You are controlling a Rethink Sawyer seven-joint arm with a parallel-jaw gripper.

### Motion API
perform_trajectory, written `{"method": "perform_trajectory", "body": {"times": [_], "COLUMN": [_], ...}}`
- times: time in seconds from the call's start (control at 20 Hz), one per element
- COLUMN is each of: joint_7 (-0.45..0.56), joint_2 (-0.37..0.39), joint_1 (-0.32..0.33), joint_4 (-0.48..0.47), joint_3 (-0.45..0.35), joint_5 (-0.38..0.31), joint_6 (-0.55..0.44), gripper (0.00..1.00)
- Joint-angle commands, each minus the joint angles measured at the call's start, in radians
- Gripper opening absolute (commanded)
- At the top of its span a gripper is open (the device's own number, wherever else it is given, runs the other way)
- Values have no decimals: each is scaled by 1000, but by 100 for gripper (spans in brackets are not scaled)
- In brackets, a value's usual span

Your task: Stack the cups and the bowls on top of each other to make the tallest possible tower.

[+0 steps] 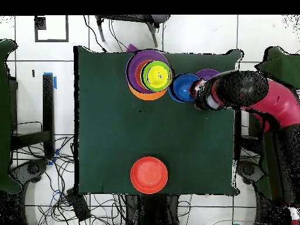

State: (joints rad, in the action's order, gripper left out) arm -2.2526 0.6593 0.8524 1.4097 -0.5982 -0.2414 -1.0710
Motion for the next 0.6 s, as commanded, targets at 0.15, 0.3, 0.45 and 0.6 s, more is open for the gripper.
{"method": "perform_trajectory", "body": {"times": [0.15,0.3,0.45,0.6], "joint_7": [211,200,169,158], "joint_2": [-46,-55,-49,-50], "joint_1": [-39,-38,-35,-41], "joint_4": [-154,-174,-146,-176], "joint_3": [-30,-41,-55,-59], "joint_5": [-29,-8,24,37], "joint_6": [-164,-175,-142,-162], "gripper": [0,0,0,0]}}
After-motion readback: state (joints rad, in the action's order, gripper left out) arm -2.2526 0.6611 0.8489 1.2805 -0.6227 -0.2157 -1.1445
